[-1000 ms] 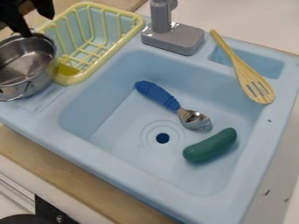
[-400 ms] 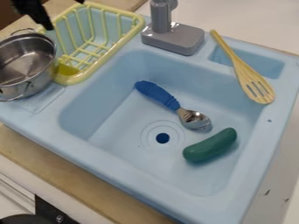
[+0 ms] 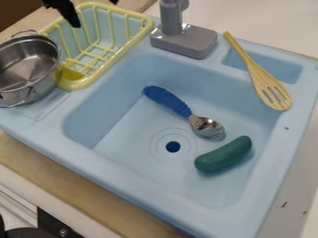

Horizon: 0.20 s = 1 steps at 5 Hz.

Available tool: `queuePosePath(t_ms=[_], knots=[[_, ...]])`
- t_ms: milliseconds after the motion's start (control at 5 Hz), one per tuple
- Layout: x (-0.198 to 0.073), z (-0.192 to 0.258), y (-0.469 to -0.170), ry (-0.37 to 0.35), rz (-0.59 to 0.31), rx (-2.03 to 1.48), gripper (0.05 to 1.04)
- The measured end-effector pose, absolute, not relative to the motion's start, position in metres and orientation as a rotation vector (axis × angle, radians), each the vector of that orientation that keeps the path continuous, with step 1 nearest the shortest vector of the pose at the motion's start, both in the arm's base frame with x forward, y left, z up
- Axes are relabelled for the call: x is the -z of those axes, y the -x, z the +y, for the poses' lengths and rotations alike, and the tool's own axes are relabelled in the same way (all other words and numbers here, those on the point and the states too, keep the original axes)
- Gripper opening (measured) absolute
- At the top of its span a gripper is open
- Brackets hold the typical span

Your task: Take the basin and moved it on the right

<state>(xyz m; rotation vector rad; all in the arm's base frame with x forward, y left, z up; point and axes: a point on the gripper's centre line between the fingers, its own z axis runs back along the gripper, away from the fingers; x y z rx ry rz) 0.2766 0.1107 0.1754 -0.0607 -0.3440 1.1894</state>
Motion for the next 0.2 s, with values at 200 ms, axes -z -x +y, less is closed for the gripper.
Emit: queuePosePath(t_ms=[200], knots=[[-0.1746, 0.0987, -0.2838, 0.041, -0.348, -0.970, 0.997]])
